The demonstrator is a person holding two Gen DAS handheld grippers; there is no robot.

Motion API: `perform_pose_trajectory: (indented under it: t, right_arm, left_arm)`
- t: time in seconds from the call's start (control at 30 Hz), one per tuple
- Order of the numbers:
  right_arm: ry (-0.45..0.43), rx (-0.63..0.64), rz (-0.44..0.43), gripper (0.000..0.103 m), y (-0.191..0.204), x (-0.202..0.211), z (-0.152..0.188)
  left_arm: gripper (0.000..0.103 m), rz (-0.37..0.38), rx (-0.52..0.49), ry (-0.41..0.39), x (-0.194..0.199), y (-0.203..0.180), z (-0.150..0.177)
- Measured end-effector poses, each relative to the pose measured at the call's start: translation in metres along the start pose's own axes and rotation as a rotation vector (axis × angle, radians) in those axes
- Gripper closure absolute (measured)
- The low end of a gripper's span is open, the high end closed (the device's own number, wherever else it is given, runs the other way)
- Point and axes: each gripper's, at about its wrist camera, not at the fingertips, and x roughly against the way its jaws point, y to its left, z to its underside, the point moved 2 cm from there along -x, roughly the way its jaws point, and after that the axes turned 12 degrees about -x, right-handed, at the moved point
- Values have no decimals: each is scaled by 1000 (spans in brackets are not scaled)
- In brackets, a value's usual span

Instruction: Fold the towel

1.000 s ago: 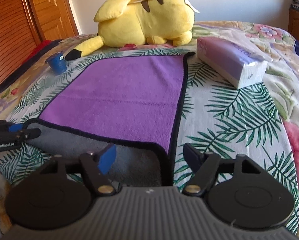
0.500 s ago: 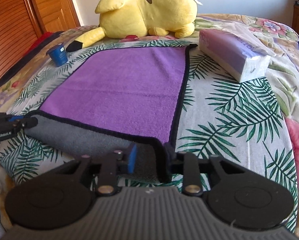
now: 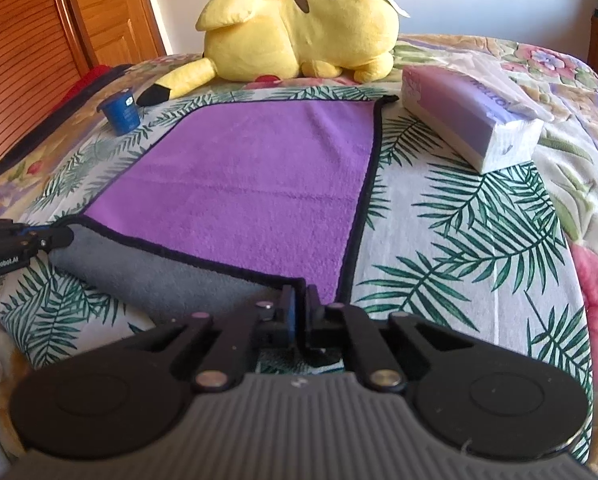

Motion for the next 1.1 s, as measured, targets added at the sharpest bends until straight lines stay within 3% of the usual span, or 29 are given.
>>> perform_pose_trajectory:
  t: [1.1]
  right_arm:
    - [-201, 46, -72, 98, 10, 29, -22]
  left_arm:
    - [98, -24, 12, -175, 43, 6, -29]
